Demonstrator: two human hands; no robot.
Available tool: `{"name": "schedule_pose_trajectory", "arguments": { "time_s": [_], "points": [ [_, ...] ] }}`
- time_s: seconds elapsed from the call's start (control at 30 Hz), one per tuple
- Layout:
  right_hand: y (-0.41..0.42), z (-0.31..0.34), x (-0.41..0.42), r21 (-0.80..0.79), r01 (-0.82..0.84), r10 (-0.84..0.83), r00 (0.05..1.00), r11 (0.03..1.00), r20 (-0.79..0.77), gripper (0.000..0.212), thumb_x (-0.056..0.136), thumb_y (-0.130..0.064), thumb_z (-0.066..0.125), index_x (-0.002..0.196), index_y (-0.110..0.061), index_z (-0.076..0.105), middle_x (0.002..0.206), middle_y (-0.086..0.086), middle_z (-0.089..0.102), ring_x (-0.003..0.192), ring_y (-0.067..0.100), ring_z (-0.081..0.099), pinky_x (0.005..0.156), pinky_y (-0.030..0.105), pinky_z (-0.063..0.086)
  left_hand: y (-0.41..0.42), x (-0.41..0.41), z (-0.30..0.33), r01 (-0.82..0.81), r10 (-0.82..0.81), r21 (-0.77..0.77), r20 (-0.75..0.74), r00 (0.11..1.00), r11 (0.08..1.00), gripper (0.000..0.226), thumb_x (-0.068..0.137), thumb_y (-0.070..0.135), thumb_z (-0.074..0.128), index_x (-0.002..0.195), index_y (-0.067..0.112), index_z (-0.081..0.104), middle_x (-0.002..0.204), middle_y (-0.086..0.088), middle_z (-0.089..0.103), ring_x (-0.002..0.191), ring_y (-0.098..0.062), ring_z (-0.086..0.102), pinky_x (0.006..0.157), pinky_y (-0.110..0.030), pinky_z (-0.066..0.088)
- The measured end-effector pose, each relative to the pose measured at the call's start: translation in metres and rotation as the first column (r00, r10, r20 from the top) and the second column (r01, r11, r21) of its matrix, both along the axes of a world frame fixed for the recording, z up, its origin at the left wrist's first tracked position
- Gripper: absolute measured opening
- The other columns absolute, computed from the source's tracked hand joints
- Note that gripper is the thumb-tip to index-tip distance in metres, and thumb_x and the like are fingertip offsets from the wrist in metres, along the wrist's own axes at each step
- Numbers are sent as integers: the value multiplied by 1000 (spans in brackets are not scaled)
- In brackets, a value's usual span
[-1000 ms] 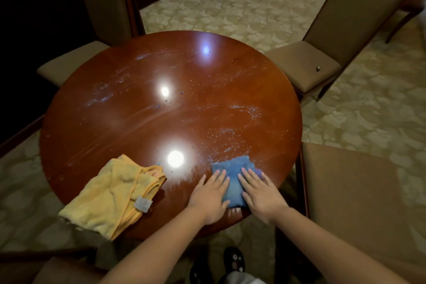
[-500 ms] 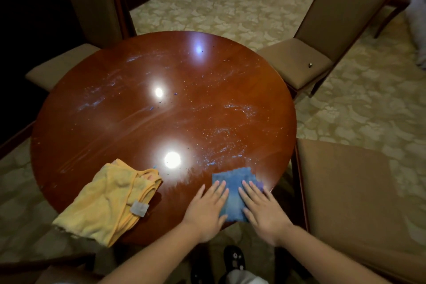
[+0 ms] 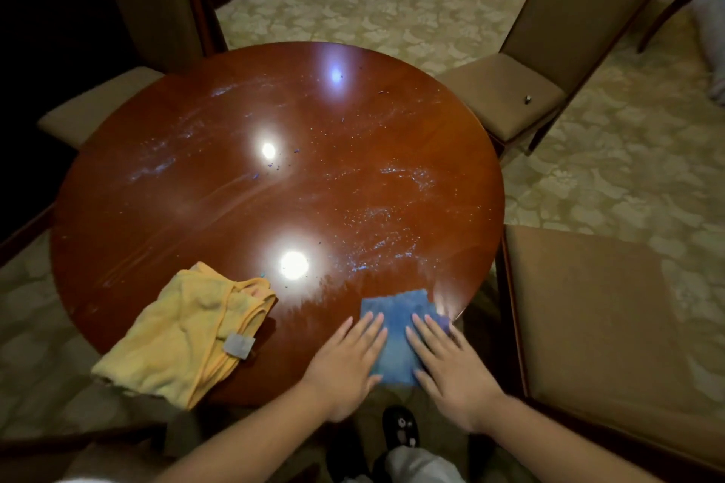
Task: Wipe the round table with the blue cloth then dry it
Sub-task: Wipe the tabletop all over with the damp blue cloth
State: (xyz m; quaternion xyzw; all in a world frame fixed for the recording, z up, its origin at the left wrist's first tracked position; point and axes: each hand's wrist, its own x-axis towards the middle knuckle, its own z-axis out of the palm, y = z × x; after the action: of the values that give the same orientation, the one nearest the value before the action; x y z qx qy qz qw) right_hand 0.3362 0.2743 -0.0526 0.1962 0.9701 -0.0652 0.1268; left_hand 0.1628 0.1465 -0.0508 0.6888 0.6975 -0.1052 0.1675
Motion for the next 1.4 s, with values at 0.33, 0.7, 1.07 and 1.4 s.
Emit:
{"name": "schedule_pose_trajectory", "arguments": {
  "time_s": [0.33, 0.7, 1.07, 1.4],
  "points": [
    [11, 4, -34, 60, 50, -59, 986, 997, 154, 55, 84, -42, 36, 118, -14, 68, 126, 5, 63, 116, 20, 60, 103, 39, 24, 20, -9, 14, -103, 100, -44, -52, 994, 994, 67, 101, 48, 17, 151, 12, -10, 158, -4, -18, 145, -18, -18, 116, -41, -13],
    [30, 14, -33, 76, 103, -110, 989, 992, 103, 88, 74, -46, -14, 152, -14, 9, 155, 0, -3, 145, 15, -1, 116, 33, -5, 51, -2, 26, -69, 50, -139, -136, 989, 988, 65, 102, 46, 16, 151, 11, -10, 158, -6, -17, 145, -21, -17, 118, -46, -9],
    [52, 16, -23, 20, 151, -153, 986, 988, 73, 73, 88, -43, 4, 149, -10, 26, 156, 5, 17, 143, 15, 15, 116, 30, 9, 78, 14, 29, -45, 21, -153, -156, 988, 987, 66, 101, 48, 15, 151, 12, -10, 158, -7, -15, 146, -23, -14, 116, -46, -10],
    [84, 33, -40, -70, 27, -13, 981, 997, 192, 63, 96, -42, -2, 153, -18, 9, 161, 3, 0, 148, 16, 2, 118, 33, 1, 92, 6, 33, -98, 67, -153, -196, 978, 983, 68, 100, 54, 14, 152, 15, -6, 159, -6, -12, 147, -23, -10, 115, -48, -12]
  ]
}}
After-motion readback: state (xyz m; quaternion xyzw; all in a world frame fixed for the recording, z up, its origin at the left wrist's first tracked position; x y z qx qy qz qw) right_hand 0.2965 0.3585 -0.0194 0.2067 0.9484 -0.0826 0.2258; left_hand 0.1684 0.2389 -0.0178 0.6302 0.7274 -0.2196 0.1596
